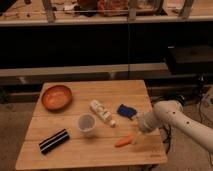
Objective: Place the pepper on the white sponge
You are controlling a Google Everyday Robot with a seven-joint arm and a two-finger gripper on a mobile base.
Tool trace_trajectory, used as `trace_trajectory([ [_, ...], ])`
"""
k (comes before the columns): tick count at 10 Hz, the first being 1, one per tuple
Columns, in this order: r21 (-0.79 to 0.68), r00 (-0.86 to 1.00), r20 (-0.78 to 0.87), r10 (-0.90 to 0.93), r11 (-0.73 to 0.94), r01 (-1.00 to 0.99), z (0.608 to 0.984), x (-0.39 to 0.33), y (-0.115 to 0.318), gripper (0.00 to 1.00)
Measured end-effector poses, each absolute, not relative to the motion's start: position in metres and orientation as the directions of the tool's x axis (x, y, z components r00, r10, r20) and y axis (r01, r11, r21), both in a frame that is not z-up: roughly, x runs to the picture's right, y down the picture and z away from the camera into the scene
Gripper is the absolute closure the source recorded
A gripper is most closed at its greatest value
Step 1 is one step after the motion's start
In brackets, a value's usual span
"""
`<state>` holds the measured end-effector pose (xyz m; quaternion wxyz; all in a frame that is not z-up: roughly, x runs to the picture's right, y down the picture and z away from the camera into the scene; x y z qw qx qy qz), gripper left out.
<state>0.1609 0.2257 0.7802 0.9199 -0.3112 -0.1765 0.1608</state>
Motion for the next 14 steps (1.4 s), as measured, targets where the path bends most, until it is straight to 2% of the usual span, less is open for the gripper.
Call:
trace_trajectory([
  [14, -0.666, 0.890, 0.212, 0.404, 0.726, -0.171, 0.806, 0.147, 0.248, 0.20],
])
